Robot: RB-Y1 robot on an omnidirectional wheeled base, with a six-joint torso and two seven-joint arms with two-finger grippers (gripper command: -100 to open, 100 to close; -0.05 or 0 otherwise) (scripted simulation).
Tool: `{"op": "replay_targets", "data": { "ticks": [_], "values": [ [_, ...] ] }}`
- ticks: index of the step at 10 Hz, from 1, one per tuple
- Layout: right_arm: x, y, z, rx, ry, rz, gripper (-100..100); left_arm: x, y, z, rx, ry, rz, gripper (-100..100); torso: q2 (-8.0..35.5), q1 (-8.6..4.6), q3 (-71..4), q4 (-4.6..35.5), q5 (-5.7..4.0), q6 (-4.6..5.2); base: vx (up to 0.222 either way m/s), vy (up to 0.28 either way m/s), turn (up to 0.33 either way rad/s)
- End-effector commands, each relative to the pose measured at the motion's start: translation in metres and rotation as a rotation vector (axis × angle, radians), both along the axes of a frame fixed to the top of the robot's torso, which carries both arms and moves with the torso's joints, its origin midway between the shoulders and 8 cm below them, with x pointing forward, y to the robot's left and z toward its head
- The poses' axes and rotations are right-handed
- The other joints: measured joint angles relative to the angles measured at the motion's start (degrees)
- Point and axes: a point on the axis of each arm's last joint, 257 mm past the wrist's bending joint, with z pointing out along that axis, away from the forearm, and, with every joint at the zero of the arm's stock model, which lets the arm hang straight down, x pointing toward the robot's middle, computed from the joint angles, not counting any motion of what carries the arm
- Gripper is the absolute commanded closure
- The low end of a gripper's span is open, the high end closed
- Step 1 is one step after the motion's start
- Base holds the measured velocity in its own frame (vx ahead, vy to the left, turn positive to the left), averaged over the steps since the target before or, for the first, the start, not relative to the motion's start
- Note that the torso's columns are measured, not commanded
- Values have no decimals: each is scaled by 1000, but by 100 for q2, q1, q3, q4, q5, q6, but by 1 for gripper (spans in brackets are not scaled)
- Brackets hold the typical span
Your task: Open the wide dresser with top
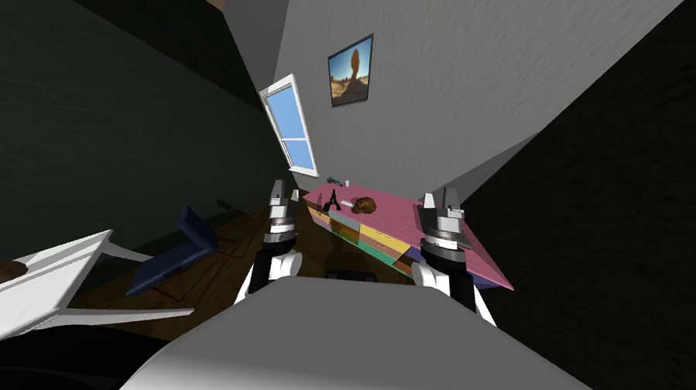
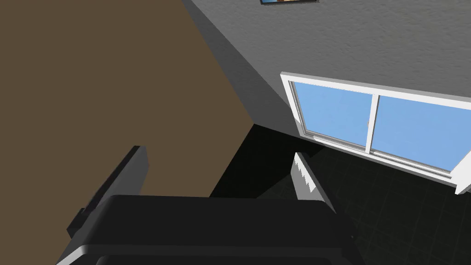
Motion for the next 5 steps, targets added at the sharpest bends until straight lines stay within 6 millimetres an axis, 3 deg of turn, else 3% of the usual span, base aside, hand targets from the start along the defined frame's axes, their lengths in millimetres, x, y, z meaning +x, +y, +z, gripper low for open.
{"op": "replay_targets", "data": {
  "ticks": [1, 5],
  "values": [
    [0, 0, 0, 0, 0, 0, 0, 0, 0, 0, 0, 0, 0, 0, 232, 0, -467, 235, 0, 0, 0, 0, 0],
    [0, 0, 0, 0, 0, 0, 0, 0, 0, 0, 0, 0, 0, 0, 1845, 0, -3692, 1846, 0, 0, 0, 0, 0]
  ]
}}
